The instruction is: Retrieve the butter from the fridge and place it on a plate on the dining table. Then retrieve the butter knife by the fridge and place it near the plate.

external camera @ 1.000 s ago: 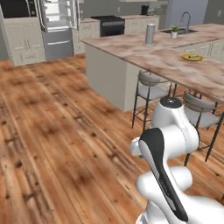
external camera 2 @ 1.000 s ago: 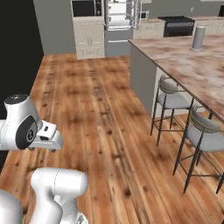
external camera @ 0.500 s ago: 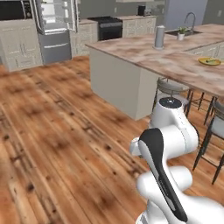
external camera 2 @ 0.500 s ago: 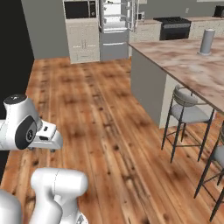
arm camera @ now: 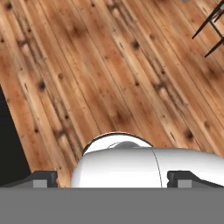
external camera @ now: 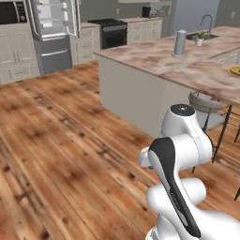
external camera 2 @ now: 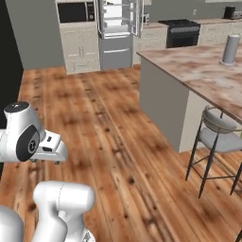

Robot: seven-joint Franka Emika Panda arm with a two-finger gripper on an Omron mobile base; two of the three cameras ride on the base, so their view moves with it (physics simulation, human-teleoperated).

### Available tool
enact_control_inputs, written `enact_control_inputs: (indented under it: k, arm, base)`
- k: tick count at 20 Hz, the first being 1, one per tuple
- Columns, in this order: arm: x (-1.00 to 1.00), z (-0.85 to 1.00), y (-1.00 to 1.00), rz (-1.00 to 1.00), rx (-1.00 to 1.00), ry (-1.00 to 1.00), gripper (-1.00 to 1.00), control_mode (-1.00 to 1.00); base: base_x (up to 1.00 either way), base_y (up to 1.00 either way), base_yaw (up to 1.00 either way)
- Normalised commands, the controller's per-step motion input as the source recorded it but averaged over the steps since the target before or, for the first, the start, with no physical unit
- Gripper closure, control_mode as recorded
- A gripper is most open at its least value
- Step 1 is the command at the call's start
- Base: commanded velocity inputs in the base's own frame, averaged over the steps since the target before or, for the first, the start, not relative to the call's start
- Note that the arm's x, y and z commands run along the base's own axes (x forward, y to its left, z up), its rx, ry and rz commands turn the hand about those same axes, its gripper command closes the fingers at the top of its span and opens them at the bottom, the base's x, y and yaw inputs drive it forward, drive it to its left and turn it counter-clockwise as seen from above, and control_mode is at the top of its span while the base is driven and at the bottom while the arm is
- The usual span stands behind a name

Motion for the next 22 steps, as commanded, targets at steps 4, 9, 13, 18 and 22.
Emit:
enact_control_inputs:
  k: [4,9,13,18,22]
  arm:
    - [0.0,0.0,0.0,0.0,0.0,0.0,-1.0,1.0]
    - [0.0,0.0,0.0,0.0,0.0,0.0,-1.0,1.0]
    - [0.0,0.0,0.0,0.0,0.0,0.0,-1.0,1.0]
    - [0.0,0.0,0.0,0.0,0.0,0.0,-1.0,1.0]
    - [0.0,0.0,0.0,0.0,0.0,0.0,-1.0,1.0]
  base:
    - [1.0,0.87,-0.19]
    - [1.0,0.93,-0.2]
    - [1.0,0.91,-0.2]
    - [1.0,0.91,-0.21]
    - [1.0,0.96,-0.23]
